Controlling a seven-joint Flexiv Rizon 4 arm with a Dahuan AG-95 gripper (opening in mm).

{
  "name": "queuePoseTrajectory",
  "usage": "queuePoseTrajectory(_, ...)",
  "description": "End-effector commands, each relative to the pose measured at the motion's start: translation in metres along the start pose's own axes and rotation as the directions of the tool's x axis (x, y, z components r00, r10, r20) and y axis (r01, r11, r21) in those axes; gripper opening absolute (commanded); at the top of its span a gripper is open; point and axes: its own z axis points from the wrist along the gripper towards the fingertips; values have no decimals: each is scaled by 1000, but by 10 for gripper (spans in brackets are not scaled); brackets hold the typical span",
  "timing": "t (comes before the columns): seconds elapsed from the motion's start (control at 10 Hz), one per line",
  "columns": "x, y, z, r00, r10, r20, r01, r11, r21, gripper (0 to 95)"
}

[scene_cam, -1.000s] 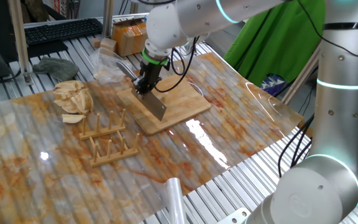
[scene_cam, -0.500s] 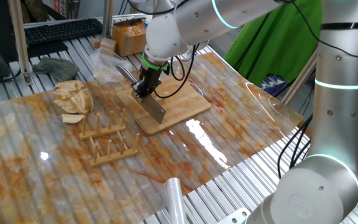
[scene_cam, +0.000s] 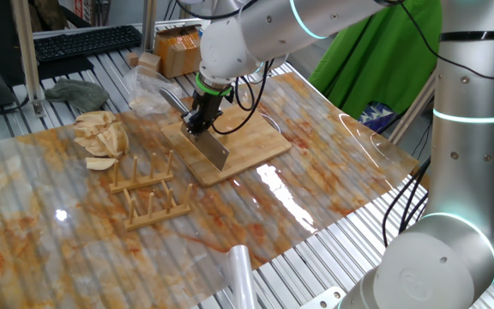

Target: Slice the lotus root

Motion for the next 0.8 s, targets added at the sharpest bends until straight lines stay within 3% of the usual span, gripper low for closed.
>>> queuePoseTrajectory(0.1,-1,0,3,1000,1,0,-1,1000,0,0)
queuePoseTrajectory(0.4,-7,-9,-9,1000,-13,-26,13,1000,-2,0)
queuePoseTrajectory(0.8,-12,-20,-22,999,-3,-34,2,1000,-26,0)
